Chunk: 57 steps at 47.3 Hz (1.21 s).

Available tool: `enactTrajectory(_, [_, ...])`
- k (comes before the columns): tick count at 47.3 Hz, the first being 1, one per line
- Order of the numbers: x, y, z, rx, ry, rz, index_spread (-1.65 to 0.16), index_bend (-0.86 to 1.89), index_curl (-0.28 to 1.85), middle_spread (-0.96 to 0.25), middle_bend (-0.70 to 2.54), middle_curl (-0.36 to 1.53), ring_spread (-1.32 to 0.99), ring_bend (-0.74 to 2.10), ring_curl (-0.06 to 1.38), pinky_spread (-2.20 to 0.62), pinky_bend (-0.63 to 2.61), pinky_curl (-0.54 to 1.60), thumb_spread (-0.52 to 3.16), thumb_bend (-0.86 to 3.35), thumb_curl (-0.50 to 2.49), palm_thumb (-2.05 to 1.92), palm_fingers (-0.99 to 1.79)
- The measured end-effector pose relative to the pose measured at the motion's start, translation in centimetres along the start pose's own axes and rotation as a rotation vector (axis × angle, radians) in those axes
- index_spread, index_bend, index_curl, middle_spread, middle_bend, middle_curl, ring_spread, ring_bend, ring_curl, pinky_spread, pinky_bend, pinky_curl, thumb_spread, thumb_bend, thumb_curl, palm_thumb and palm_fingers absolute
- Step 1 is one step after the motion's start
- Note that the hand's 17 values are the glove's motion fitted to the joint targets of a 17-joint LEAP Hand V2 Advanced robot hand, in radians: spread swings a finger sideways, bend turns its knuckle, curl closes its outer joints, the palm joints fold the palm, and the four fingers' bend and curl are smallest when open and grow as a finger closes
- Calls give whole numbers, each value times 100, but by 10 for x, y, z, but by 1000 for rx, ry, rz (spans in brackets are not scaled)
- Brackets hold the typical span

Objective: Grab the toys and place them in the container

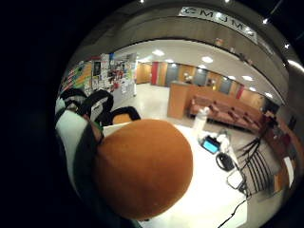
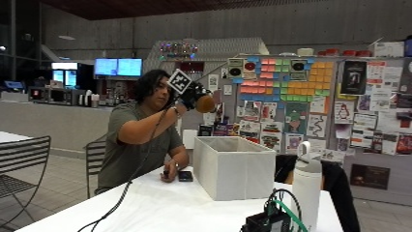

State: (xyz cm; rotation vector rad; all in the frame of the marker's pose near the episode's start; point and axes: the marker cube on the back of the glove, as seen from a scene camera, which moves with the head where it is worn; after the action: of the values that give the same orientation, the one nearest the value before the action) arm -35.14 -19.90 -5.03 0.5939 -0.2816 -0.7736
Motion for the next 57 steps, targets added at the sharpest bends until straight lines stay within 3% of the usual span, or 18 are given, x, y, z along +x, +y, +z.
enactTrajectory(5, [-15,-37,36,-31,-12,135,-22,75,65,-21,132,69,-31,148,61,-41,100,59,131,-2,33,-2,118])
enactTrajectory(9, [-28,-52,59,-53,-80,54,-21,75,66,-20,133,69,-31,149,61,-41,101,60,131,-3,33,-3,117])
enactTrajectory(22, [-22,-67,114,-143,-93,10,-21,75,68,-19,136,68,-30,147,60,-40,89,57,129,-4,31,-5,111])
enactTrajectory(26, [-9,-65,121,-221,-112,77,-22,73,70,-19,133,66,-29,141,60,-36,71,54,126,-7,30,-9,81])
enactTrajectory(30, [-6,-63,121,-255,-118,100,-26,71,72,-20,115,61,-29,128,57,-24,51,52,116,-10,28,-12,13])
enactTrajectory(33, [11,-59,119,-261,5,80,-29,69,69,-20,105,56,-31,114,52,-18,52,50,107,-11,27,-14,-2])
enactTrajectory(38, [-3,-58,100,-252,-200,142,-33,63,60,-19,94,50,-32,97,40,-12,50,41,98,-11,26,-14,0])
enactTrajectory(43, [18,-37,81,-288,-13,89,-36,61,56,-18,87,46,-32,92,36,-8,50,39,93,-11,25,-15,3])
enactTrajectory(48, [7,-9,48,-326,-201,109,-37,59,55,-18,83,44,-32,90,34,-6,49,38,93,-11,24,-15,6])
enactTrajectory(57, [35,74,19,-420,48,43,-39,53,52,-18,78,42,-31,90,33,-3,50,38,93,-10,22,-14,13])
